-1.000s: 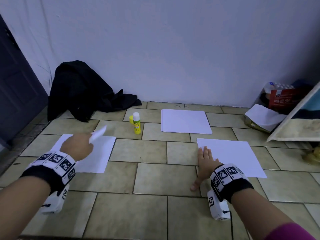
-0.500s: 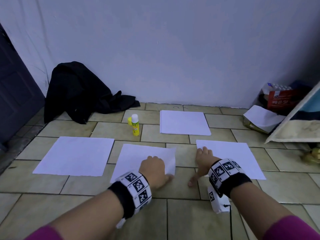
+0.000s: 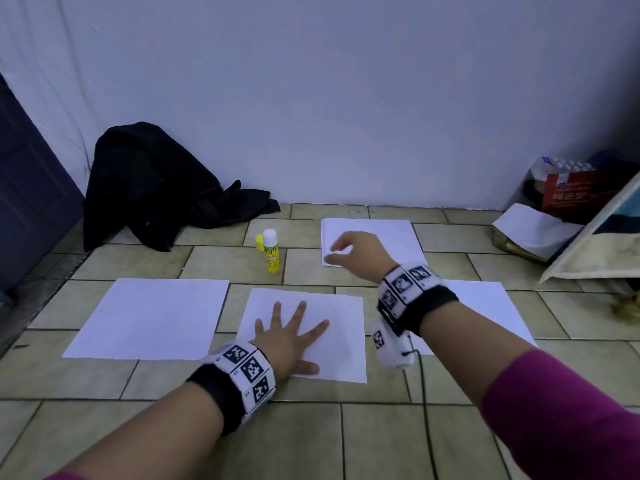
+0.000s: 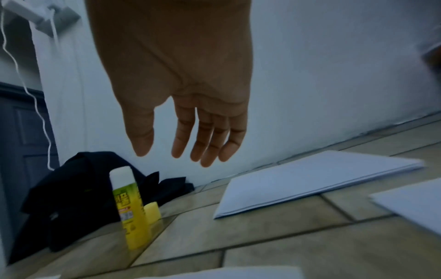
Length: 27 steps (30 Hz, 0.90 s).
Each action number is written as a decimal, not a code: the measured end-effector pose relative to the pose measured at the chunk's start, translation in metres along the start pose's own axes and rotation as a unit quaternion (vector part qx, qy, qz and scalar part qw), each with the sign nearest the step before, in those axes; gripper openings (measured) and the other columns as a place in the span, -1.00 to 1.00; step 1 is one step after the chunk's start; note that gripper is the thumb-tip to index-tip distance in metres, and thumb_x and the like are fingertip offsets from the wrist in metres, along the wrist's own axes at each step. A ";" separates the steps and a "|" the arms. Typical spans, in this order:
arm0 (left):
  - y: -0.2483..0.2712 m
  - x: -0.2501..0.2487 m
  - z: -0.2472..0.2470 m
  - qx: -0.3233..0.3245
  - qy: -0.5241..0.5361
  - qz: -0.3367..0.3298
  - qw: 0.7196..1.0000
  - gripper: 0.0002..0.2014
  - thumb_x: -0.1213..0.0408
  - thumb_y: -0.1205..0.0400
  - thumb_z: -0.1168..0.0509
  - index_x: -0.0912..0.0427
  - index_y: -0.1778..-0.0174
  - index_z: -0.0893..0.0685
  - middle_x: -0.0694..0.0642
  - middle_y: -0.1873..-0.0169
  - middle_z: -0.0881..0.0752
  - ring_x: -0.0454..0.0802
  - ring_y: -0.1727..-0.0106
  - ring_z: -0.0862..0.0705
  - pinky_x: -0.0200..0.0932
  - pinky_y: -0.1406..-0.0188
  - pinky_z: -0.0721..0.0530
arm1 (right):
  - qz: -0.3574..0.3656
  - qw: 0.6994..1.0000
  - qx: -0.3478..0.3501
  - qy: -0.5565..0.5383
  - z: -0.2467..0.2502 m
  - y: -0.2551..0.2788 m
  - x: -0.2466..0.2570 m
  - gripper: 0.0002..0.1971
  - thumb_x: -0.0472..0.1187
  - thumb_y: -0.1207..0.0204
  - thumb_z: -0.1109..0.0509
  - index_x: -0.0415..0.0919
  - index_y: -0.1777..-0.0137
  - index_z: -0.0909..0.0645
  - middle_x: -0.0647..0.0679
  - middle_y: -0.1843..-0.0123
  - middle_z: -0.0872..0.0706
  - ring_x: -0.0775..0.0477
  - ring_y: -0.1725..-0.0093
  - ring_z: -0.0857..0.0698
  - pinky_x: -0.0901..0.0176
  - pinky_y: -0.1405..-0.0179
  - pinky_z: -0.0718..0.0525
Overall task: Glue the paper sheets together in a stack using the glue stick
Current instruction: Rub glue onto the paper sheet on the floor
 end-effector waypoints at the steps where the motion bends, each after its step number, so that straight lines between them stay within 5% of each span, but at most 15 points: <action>1: -0.001 0.000 0.000 0.001 -0.005 0.002 1.000 -0.21 -0.23 -0.66 -0.12 -0.35 -0.60 0.33 0.03 -0.60 0.52 0.41 -0.58 0.47 0.50 -0.54 0.17 | 0.005 1.000 0.023 -0.002 -0.010 -0.010 0.009 -0.70 -0.02 -0.48 -0.50 -0.19 -0.10 -0.68 -0.05 -0.16 -0.71 -0.03 -0.20 -0.64 0.23 -0.12 -0.53; 7: -0.001 0.001 -0.003 0.003 -0.028 0.001 1.000 -0.23 -0.30 -0.64 -0.05 -0.30 -0.63 0.28 0.04 -0.60 0.51 0.43 -0.59 0.44 0.50 -0.55 0.13 | -0.007 0.997 0.080 0.015 -0.058 -0.050 0.046 -0.47 0.00 -0.45 -0.53 -0.14 -0.37 -0.53 -0.08 -0.29 -0.61 -0.07 -0.25 -0.63 0.12 -0.23 -0.57; 10: 0.001 0.001 -0.003 0.012 -0.041 0.007 0.999 -0.23 -0.31 -0.64 -0.02 -0.15 -0.69 0.15 0.07 -0.61 0.49 0.42 -0.59 0.45 0.50 -0.55 0.14 | -0.019 0.997 0.073 -0.002 -0.073 -0.062 0.053 -0.44 -0.05 -0.44 -0.54 -0.18 -0.40 -0.50 -0.07 -0.19 -0.61 -0.10 -0.28 -0.62 0.13 -0.22 -0.56; 13: 0.004 0.000 0.000 0.022 -0.057 0.017 0.998 -0.23 -0.29 -0.65 -0.01 0.05 -0.70 -0.03 0.12 -0.64 0.43 0.43 -0.59 0.43 0.49 -0.55 0.13 | -0.030 0.998 0.061 -0.010 -0.072 -0.068 0.055 -0.54 -0.09 -0.45 -0.52 -0.28 -0.29 -0.61 -0.14 -0.04 -0.63 -0.15 -0.24 -0.65 0.17 -0.06 -0.54; 16: 0.003 0.000 0.000 0.018 -0.054 0.015 0.998 -0.23 -0.31 -0.65 -0.01 -0.01 -0.70 0.01 0.10 -0.62 0.47 0.44 -0.59 0.43 0.50 -0.55 0.13 | -0.026 0.997 0.072 -0.002 -0.068 -0.067 0.054 -0.62 -0.11 -0.46 -0.51 -0.37 -0.16 -0.69 -0.21 0.06 -0.66 -0.13 0.04 -0.65 0.21 0.20 -0.48; 22: -0.001 0.002 -0.002 0.008 -0.010 0.006 1.000 -0.22 -0.29 -0.64 -0.07 -0.30 -0.64 0.28 0.02 -0.58 0.54 0.42 -0.57 0.48 0.50 -0.54 0.18 | -0.046 0.997 0.027 -0.058 -0.058 -0.057 0.026 -0.70 -0.09 -0.50 -0.41 -0.39 0.17 -0.63 -0.23 0.25 -0.54 -0.08 0.20 -0.51 0.15 0.19 -0.45; 27: 0.001 0.000 0.004 -0.010 0.005 0.013 1.000 -0.20 -0.26 -0.63 -0.13 -0.37 -0.61 0.29 0.02 -0.62 0.47 0.41 -0.61 0.42 0.50 -0.53 0.11 | -0.092 0.984 0.007 -0.153 -0.032 -0.043 -0.015 -0.73 -0.14 -0.62 -0.21 -0.26 0.27 -0.48 -0.24 0.17 -0.61 -0.18 0.18 -0.62 -0.03 0.16 -0.60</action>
Point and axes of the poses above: each hand's wrist, its own y-axis away from the middle knuckle, its own z-axis out of the back of the hand, x = y × z, the point moved 7 cm from there along -y, towards the middle knuckle
